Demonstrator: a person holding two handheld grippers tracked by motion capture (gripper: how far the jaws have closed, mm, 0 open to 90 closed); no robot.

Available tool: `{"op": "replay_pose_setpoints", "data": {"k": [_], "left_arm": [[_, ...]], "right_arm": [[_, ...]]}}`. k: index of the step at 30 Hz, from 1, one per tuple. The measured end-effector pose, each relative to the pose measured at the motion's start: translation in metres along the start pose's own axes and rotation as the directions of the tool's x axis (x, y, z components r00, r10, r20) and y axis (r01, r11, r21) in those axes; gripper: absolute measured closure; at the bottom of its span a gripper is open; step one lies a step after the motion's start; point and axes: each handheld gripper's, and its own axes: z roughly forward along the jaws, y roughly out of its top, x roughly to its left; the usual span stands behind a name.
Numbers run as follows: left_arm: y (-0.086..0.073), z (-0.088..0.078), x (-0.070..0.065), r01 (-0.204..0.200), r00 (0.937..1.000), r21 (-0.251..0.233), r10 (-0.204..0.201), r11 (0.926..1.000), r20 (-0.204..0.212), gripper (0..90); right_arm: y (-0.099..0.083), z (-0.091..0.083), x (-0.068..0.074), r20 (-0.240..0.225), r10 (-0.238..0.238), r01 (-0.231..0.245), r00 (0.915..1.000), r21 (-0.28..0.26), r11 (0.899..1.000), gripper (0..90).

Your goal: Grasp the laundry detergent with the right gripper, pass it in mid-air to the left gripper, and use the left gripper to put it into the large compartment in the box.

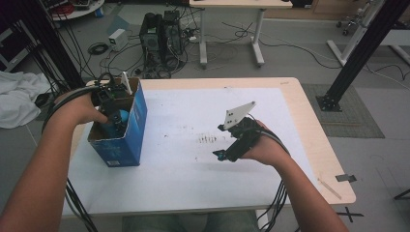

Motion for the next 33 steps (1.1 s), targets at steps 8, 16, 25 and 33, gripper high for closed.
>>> {"op": "replay_pose_setpoints", "data": {"k": [8, 16, 25, 33], "left_arm": [[-0.005, -0.011, -0.003, 0.001, 1.0000, -0.016, -0.001, 0.9999, -0.008, 26.7], [-0.008, -0.026, -0.010, 0.007, 1.0000, -0.031, -0.007, 0.9995, -0.006, 24.1], [-0.012, -0.045, -0.016, -0.016, 0.9993, -0.036, 0.015, 0.9992, -0.034, 20.0], [-0.016, -0.062, -0.025, -0.028, 0.9992, -0.071, 0.026, 0.9971, -0.030, 17.1]], "right_arm": [[0.000, -0.001, -0.001, -0.001, -0.001, 0.001, 1.0000, -0.004, 1.000, 13.1], [0.001, -0.005, -0.003, 0.001, 0.000, 0.000, 1.0000, -0.001, 1.000, 13.1], [0.002, -0.010, -0.004, 0.005, 0.000, 0.000, 1.0000, 0.008, 1.000, 13.1], [0.006, -0.018, -0.006, 0.013, -0.006, 0.005, 0.9999, 0.018, 1.000, 13.1]]}}
